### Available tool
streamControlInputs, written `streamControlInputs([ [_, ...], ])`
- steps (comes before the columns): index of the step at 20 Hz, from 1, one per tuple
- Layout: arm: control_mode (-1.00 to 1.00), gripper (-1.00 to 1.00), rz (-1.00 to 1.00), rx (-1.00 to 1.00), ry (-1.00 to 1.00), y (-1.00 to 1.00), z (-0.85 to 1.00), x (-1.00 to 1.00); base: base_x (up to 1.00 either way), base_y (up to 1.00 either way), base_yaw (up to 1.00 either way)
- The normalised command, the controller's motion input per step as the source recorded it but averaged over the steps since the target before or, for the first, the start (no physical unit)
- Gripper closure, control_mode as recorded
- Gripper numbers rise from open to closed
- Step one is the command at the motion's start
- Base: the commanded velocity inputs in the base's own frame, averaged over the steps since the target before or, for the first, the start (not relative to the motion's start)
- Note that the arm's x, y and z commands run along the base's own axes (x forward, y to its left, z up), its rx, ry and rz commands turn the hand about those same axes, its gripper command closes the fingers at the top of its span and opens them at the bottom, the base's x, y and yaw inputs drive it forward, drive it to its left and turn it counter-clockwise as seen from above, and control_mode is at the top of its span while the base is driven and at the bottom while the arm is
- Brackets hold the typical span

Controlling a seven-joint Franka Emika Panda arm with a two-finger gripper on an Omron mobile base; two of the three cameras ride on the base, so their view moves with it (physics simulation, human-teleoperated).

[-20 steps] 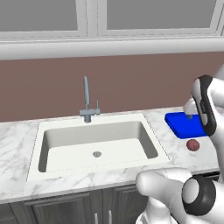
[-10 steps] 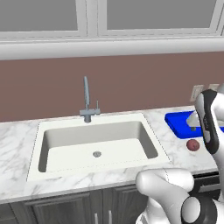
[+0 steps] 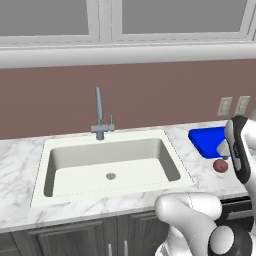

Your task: Pick up all produce items and place them in the sink. Turn on the sink faucet to wash them. Then turn the sink off and put them in the tray.

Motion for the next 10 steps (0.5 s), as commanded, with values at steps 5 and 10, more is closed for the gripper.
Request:
streamControlInputs([
  [5,-1.0,-1.0,0.0,-0.07,0.13,-0.12,-0.34,0.06,0.0,0.0,0.0],
  [10,-1.0,-1.0,0.0,-0.03,0.12,-0.07,-0.25,0.13,0.0,0.0,0.0],
])
